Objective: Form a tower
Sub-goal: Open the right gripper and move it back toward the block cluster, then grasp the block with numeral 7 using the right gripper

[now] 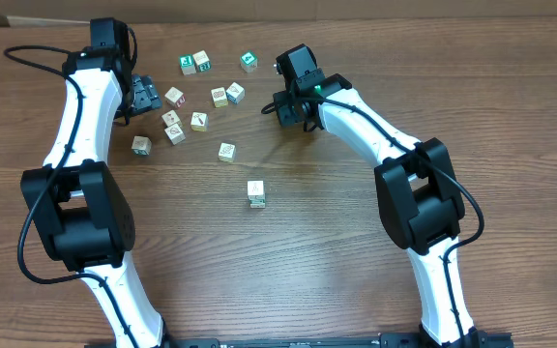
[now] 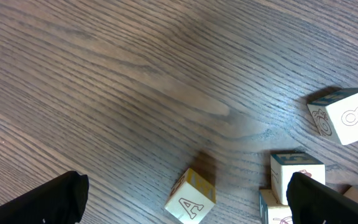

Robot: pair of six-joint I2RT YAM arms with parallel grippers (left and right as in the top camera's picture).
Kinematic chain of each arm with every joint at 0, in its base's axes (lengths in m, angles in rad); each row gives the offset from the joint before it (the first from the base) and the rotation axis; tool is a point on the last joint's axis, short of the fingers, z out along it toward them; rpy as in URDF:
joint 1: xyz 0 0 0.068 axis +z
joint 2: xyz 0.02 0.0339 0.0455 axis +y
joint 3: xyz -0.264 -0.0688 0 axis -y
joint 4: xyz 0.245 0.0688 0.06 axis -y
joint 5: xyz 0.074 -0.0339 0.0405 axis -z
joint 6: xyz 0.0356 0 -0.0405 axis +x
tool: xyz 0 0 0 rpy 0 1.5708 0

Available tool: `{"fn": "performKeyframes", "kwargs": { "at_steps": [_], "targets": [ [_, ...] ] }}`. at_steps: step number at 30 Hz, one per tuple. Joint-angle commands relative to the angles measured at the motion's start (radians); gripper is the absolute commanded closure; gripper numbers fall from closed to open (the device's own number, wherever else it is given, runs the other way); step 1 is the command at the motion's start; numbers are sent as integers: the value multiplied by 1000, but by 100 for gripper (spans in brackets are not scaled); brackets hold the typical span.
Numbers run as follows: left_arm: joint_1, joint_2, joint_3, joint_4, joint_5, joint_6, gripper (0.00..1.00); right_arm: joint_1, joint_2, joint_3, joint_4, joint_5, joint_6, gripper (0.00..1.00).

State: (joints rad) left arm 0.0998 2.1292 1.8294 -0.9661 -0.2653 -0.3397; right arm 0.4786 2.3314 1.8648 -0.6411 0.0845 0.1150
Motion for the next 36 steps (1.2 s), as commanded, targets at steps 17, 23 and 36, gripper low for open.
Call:
{"fn": "performKeyframes", "kwargs": {
  "at_steps": [17, 23, 36],
  "targets": [
    [-3, 10, 5, -2, 4, 11, 1, 3, 18, 0, -39, -13, 191, 68],
    [-3, 10, 5, -2, 4, 11, 1, 2, 18, 0, -27, -7, 201, 56],
    [-3, 10, 5, -2, 4, 11, 0, -3, 18, 0, -14, -8, 165, 65]
  ]
}}
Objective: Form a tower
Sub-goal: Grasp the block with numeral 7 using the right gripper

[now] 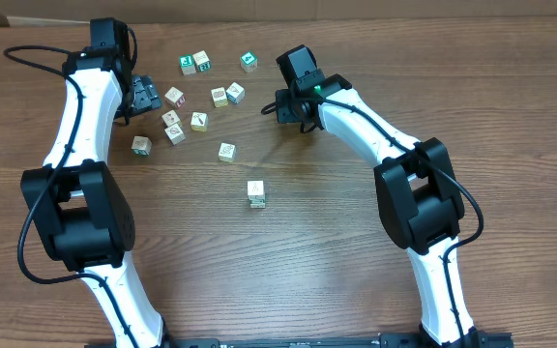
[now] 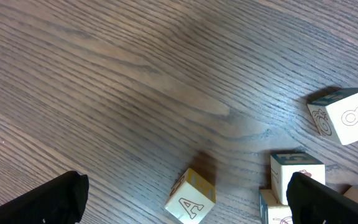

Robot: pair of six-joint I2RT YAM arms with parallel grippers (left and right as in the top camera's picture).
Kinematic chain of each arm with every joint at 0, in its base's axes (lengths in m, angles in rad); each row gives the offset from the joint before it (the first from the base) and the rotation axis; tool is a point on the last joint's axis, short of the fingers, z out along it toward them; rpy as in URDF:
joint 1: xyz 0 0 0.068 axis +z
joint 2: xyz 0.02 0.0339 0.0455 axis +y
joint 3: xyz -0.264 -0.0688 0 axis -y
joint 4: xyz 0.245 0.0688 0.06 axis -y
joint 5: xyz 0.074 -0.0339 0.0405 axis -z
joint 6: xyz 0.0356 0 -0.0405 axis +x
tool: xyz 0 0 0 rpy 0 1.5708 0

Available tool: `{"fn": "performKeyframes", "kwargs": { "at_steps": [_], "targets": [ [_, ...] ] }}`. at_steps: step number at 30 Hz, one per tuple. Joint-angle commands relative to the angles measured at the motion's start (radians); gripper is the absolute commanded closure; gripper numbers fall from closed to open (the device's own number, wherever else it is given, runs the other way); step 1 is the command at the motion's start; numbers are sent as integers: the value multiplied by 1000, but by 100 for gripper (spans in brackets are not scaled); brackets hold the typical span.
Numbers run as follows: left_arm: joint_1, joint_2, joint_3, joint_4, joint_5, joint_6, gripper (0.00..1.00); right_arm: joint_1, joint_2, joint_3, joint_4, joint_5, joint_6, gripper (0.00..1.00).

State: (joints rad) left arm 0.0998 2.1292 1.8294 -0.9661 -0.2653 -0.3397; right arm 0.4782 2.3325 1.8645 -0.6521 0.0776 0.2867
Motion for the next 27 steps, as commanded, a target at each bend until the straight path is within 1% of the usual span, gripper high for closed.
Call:
{"fn": "performKeyframes", "kwargs": {
  "at_steps": [1, 3, 6, 8, 9, 11, 27],
  "targets": [
    [-3, 10, 5, -2, 4, 11, 1, -3, 17, 1, -5, -1, -7, 67],
    [-3, 10, 5, -2, 4, 11, 0, -3, 17, 1, -8, -1, -6, 72],
    [-3, 10, 5, -2, 4, 11, 0, -3, 17, 1, -13, -1, -6, 74],
    [-3, 10, 5, -2, 4, 11, 0, -3, 17, 1, -15, -1, -6, 72],
    [-3, 10, 5, -2, 4, 11, 1, -3, 17, 1, -16, -1, -6, 66],
    [-3, 10, 5, -2, 4, 11, 0, -3, 17, 1, -15, -1, -6, 63],
    [-3, 10, 5, -2, 4, 11, 0, -3, 27, 0, -14, -1, -7, 62]
  ]
}}
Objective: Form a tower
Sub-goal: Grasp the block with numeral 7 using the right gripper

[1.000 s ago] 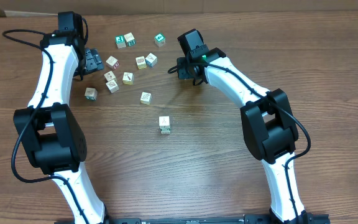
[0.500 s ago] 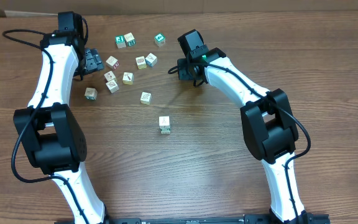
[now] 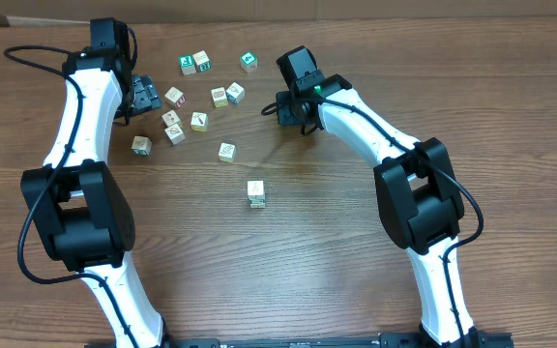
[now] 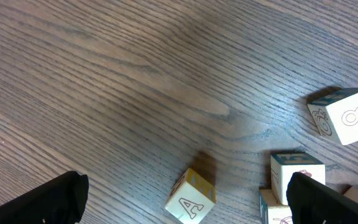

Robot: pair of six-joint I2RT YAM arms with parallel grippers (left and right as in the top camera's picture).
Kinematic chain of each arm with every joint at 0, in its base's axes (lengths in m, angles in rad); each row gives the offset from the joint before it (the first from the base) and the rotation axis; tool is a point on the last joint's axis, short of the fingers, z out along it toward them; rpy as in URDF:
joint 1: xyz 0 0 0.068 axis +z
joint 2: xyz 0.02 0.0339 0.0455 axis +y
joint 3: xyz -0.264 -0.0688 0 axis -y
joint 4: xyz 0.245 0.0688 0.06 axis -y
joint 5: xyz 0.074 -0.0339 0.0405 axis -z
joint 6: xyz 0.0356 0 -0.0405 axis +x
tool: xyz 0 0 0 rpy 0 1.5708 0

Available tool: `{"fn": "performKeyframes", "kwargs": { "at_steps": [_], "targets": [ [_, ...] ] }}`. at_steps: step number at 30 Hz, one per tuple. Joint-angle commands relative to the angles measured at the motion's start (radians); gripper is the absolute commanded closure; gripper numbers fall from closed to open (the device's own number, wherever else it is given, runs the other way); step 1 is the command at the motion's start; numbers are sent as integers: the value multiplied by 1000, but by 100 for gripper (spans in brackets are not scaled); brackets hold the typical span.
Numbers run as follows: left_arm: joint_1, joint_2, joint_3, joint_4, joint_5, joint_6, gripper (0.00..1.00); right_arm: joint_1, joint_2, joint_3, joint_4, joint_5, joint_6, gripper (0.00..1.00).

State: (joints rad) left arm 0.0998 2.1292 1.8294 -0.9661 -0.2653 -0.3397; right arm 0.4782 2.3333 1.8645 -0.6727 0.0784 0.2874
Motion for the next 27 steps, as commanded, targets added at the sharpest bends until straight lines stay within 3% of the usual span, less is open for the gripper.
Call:
{"fn": "performKeyframes", "kwargs": {
  "at_steps": [1, 6, 10, 20, 27],
  "targets": [
    [-3, 10, 5, -2, 4, 11, 0, -3, 31, 0, 6, -2, -7, 62],
    [-3, 10, 5, -2, 4, 11, 1, -3, 32, 0, 7, -2, -7, 63],
    [-3, 10, 5, -2, 4, 11, 0, -3, 32, 0, 10, -2, -7, 72],
    [-3, 10, 5, -2, 4, 11, 1, -3, 32, 0, -13, -2, -7, 63],
    [-3, 10, 5, -2, 4, 11, 0, -3, 32, 0, -5, -2, -7, 67]
  ]
}}
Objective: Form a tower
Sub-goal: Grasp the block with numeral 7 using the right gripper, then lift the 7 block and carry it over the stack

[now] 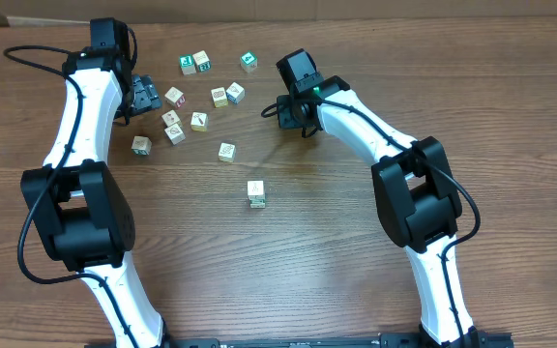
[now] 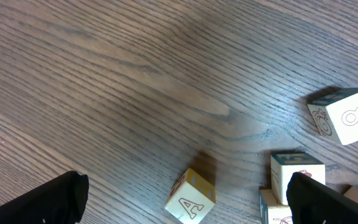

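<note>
Several small lettered cubes lie scattered at the back of the wooden table [image 1: 337, 242]. A short stack of blocks [image 1: 256, 193] stands alone near the middle. My left gripper [image 1: 143, 97] hovers beside the left end of the scatter. In the left wrist view it [image 2: 185, 200] is open, its dark fingertips [image 2: 55, 199] spread wide. A cube marked A [image 2: 190, 198] lies on the wood between them, untouched. A cube marked 8 [image 2: 347, 116] and another cube [image 2: 296, 176] sit to the right. My right gripper [image 1: 284, 108] hangs low right of the scatter; its jaws are unclear.
Two green-faced cubes [image 1: 189, 65] [image 1: 249, 62] lie at the far back. A lone cube [image 1: 226, 152] sits between the scatter and the stack. A black cable [image 1: 27, 58] runs along the back left.
The right gripper has shifted very slightly near the back of the table. The left gripper and all the blocks are where they were.
At every earlier moment the left gripper hung open over the cube marked A and the stack stood near the middle. The right gripper stayed beside the scatter with only small shifts. No block has moved.
</note>
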Robot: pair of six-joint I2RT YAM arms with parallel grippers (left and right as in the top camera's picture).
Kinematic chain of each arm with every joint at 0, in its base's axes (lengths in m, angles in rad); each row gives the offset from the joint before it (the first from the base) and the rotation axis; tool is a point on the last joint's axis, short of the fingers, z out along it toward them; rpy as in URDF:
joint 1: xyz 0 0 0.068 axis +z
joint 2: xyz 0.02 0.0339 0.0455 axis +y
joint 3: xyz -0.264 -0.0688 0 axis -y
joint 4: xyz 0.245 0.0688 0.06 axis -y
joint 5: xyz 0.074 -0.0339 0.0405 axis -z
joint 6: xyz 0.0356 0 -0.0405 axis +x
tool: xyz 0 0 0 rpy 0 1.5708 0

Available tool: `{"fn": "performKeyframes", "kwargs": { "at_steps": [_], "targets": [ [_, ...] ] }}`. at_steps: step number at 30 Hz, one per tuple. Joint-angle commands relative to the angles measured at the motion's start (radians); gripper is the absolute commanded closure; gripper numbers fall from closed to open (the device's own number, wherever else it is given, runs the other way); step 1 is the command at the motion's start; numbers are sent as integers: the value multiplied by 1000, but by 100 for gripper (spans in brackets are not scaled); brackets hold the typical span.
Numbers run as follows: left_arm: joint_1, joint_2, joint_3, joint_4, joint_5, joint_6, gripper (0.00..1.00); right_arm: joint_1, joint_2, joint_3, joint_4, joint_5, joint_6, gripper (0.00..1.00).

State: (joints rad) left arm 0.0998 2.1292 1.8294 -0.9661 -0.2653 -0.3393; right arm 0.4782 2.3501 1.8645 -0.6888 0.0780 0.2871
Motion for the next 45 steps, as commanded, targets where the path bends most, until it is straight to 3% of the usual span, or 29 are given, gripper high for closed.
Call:
{"fn": "performKeyframes", "kwargs": {
  "at_steps": [1, 19, 27, 34, 45],
  "targets": [
    [-3, 10, 5, -2, 4, 11, 0, -3, 15, 0, 11, -1, -7, 67],
    [-3, 10, 5, -2, 4, 11, 0, -3, 15, 0, 37, 7, -7, 63],
    [-3, 10, 5, -2, 4, 11, 0, -3, 0, 2, 20, 18, -7, 80],
    [-3, 10, 5, -2, 4, 11, 1, -3, -114, 3, -29, 98, -7, 80],
    [-3, 10, 5, -2, 4, 11, 0, 47, -422, 3, -251, 32, 29, 80]
  ]
}}
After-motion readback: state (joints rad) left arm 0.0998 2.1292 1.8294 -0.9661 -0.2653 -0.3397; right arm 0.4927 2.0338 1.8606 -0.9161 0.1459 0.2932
